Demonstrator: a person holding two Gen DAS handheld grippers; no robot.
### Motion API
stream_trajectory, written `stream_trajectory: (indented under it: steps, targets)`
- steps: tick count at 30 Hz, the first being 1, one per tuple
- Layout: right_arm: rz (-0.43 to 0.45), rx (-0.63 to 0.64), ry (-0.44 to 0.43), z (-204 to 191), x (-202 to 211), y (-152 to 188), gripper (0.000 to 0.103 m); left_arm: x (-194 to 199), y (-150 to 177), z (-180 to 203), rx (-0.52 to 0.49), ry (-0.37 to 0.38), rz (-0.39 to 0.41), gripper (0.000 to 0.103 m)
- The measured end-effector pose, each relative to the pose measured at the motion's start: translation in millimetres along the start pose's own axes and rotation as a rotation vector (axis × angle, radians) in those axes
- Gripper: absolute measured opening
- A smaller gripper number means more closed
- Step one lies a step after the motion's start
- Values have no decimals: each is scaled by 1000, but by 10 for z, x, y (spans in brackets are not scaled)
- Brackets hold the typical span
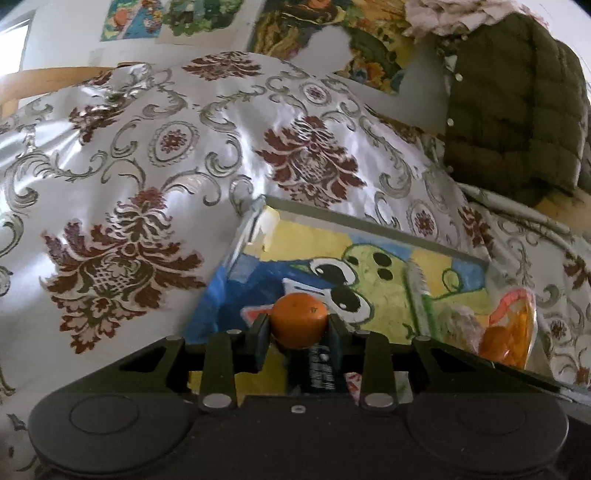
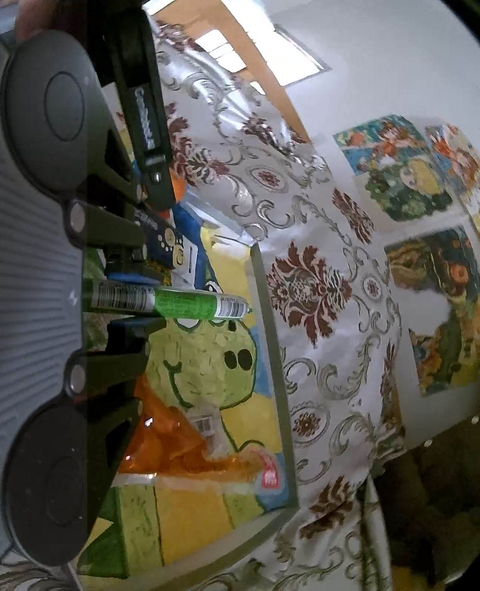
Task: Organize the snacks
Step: 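Carry the mandarin and the green sausage stick over the frog-painting tray, then open both tools to drop the items into the tray and withdraw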
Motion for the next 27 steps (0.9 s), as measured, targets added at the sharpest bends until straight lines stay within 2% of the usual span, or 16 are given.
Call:
stream_trajectory:
  steps: [9,17,19,21,25,27]
  targets:
    - [-10,20,12,-4,-31,68,20,-88,47,19,-8,8,-48,35]
    - [4,36,26,1,23,56,22,-71,39,10,13,15,-52,37]
    - [20,34,23,-10,79,12,24,-39,13,13,18,19,-42,45]
    - [38,34,22,-32,143,-36,26,6,-23,23,17,25,-27,60]
    - [74,37,26,-75,270,-135,39,123,-91,51,24,27,-4,67]
    - [91,37,31,-92,348,-187,44,204,-120,59,18,11,9,73]
Point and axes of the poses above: each gripper's, at about its wrist camera, not at the fingertips, and x roughly against the way its jaws point, z to its right, y to its underside, the point moved 6 cm from there along -x, roughly the way its jaws point, and after that the axes turned 15 degrees about -x, right-handed, at the moved point
